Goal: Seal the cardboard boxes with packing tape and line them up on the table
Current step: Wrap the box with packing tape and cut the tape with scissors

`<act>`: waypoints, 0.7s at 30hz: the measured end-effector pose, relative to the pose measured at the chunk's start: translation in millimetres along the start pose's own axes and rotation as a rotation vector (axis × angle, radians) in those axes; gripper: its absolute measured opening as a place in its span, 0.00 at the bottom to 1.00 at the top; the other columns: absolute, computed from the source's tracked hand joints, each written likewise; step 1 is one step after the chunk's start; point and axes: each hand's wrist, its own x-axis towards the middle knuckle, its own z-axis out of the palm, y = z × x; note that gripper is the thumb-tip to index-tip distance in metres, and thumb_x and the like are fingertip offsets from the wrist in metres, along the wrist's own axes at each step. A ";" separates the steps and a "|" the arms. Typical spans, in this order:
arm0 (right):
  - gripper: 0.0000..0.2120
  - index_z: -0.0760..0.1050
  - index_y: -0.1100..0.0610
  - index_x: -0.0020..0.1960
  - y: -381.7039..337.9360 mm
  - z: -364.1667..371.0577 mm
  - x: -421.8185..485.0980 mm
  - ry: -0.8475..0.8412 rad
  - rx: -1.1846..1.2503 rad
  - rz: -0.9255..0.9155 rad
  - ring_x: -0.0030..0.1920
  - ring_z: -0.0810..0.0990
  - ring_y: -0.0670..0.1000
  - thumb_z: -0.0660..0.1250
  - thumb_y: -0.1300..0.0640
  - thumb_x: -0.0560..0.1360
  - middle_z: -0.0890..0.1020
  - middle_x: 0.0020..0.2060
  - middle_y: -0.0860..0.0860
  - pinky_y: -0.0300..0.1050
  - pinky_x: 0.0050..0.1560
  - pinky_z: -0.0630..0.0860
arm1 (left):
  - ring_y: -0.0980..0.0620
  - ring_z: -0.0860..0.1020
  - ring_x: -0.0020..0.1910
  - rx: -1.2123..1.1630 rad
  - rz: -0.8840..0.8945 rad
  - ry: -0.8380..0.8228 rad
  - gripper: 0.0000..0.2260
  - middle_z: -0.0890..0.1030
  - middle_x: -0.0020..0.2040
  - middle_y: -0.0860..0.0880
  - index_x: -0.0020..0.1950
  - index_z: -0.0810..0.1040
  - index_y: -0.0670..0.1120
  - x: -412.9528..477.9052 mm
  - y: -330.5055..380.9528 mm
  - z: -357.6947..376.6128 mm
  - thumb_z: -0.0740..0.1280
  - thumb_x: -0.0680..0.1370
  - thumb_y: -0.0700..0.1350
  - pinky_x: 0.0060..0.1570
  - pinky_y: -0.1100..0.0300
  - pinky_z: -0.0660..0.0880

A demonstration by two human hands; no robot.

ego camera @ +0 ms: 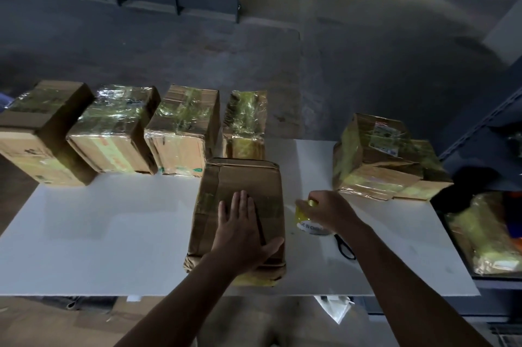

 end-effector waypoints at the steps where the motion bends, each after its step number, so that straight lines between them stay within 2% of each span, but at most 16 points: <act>1: 0.17 0.71 0.54 0.36 -1.1 5.6 0.0 -0.044 0.005 0.025 0.31 0.71 0.46 0.65 0.43 0.76 0.72 0.29 0.47 0.39 0.31 0.62 | 0.41 0.40 0.77 -0.014 -0.038 -0.010 0.50 0.42 0.78 0.38 0.78 0.42 0.37 0.4 7.0 -6.2 0.41 0.71 0.75 0.73 0.36 0.40; 4: 0.18 0.75 0.58 0.44 -5.8 21.5 1.1 -0.118 -0.016 0.025 0.38 0.75 0.52 0.62 0.43 0.78 0.77 0.36 0.54 0.42 0.37 0.65 | 0.34 0.40 0.76 -0.014 -0.167 -0.110 0.47 0.41 0.77 0.33 0.77 0.44 0.35 6.4 37.0 -24.4 0.47 0.74 0.73 0.70 0.34 0.40; 7: 0.17 0.73 0.58 0.43 -8.2 29.8 2.0 -0.133 -0.007 0.015 0.40 0.75 0.55 0.59 0.45 0.80 0.81 0.42 0.59 0.43 0.36 0.63 | 0.30 0.36 0.74 -0.047 -0.243 -0.149 0.48 0.36 0.75 0.30 0.75 0.39 0.32 9.0 55.5 -25.7 0.56 0.76 0.68 0.69 0.30 0.43; 9: 0.18 0.74 0.58 0.45 -7.4 31.7 1.5 -0.143 0.025 0.034 0.44 0.77 0.56 0.58 0.44 0.80 0.81 0.44 0.59 0.43 0.38 0.64 | 0.31 0.34 0.74 -0.090 -0.265 -0.124 0.47 0.35 0.75 0.31 0.73 0.36 0.31 7.8 51.8 -20.2 0.57 0.77 0.65 0.70 0.30 0.42; 11: 0.22 0.75 0.57 0.45 -6.5 34.3 -2.8 -0.213 0.036 0.027 0.44 0.77 0.55 0.55 0.40 0.80 0.79 0.42 0.57 0.43 0.40 0.66 | 0.33 0.34 0.74 -0.098 -0.239 -0.089 0.45 0.35 0.75 0.32 0.74 0.36 0.32 3.3 41.0 -14.7 0.57 0.78 0.63 0.70 0.32 0.41; 13: 0.25 0.74 0.56 0.44 -8.3 40.5 -10.5 -0.300 0.065 0.008 0.38 0.76 0.52 0.52 0.37 0.79 0.77 0.37 0.53 0.43 0.36 0.67 | 0.34 0.34 0.75 -0.088 -0.196 -0.044 0.46 0.36 0.76 0.33 0.75 0.36 0.32 -3.0 26.8 -8.6 0.58 0.78 0.62 0.71 0.33 0.39; 15: 0.26 0.75 0.57 0.43 -11.4 50.7 -17.8 -0.327 0.135 -0.005 0.37 0.78 0.52 0.51 0.37 0.80 0.78 0.36 0.53 0.43 0.37 0.70 | 0.36 0.35 0.75 -0.083 -0.164 -0.011 0.45 0.36 0.76 0.35 0.76 0.37 0.34 -9.6 13.4 -3.5 0.58 0.78 0.63 0.71 0.36 0.38; 19: 0.23 0.72 0.54 0.39 -19.4 63.9 -25.3 -0.274 0.128 -0.066 0.36 0.79 0.53 0.52 0.39 0.80 0.77 0.33 0.52 0.43 0.34 0.69 | 0.39 0.35 0.76 -0.031 -0.110 0.008 0.38 0.37 0.77 0.37 0.77 0.38 0.37 -22.6 2.3 -2.9 0.54 0.81 0.58 0.74 0.39 0.40; 21: 0.19 0.70 0.50 0.38 -22.6 62.5 -27.6 -0.316 0.196 -0.095 0.35 0.78 0.51 0.55 0.39 0.80 0.76 0.32 0.50 0.42 0.33 0.69 | 0.41 0.35 0.76 -0.038 -0.096 0.020 0.35 0.37 0.78 0.40 0.78 0.38 0.39 -28.4 -0.6 -3.1 0.53 0.82 0.56 0.74 0.40 0.39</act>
